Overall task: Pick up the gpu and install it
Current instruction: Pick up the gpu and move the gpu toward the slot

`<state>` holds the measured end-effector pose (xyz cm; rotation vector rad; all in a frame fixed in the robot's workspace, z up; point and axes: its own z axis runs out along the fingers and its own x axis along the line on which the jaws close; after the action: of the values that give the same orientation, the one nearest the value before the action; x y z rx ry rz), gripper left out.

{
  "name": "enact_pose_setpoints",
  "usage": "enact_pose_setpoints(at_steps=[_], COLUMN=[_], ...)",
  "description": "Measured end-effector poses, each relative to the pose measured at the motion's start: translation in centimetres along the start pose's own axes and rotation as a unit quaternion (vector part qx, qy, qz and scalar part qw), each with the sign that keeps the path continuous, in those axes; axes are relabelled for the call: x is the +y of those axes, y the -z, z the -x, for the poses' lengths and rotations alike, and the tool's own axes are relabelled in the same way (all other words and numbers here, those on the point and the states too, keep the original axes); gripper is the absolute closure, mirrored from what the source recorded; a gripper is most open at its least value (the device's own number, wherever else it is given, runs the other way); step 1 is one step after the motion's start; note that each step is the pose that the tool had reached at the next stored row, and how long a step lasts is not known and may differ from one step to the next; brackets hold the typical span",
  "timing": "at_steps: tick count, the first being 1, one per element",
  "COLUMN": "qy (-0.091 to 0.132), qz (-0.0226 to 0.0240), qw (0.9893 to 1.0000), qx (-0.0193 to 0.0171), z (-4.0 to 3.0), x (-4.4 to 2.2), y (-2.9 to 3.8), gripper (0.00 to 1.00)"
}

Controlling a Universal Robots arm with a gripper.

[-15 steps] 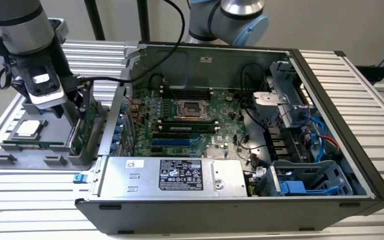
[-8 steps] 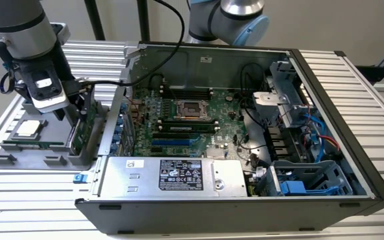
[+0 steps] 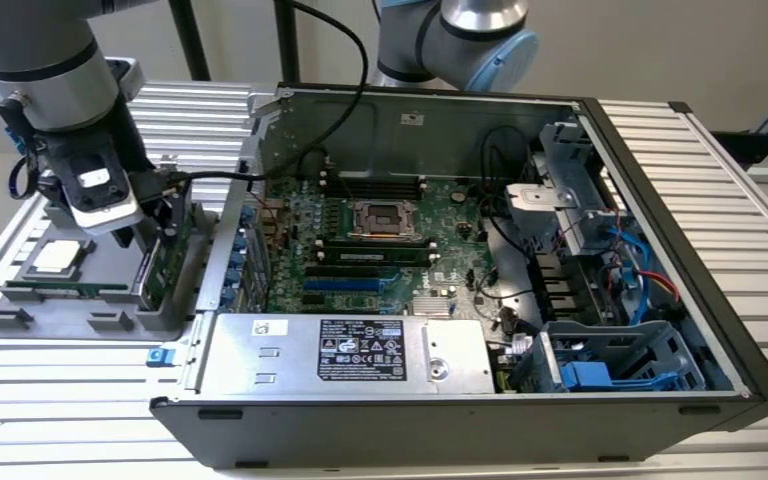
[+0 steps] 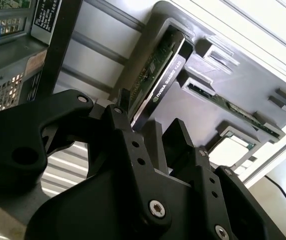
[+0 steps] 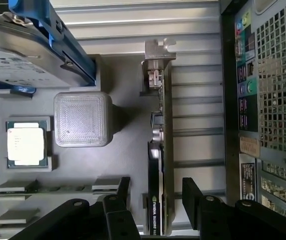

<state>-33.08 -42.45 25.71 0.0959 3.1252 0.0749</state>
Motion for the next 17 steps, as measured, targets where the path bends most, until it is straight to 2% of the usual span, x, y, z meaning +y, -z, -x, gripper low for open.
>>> enact_pose_setpoints(at_steps=[17], qy=[0.0], qz=[0.0], qw=[1.0], qx=[0.0003], z=[-0.02], x=[-0.08], y=[-1.74], gripper=[0.0])
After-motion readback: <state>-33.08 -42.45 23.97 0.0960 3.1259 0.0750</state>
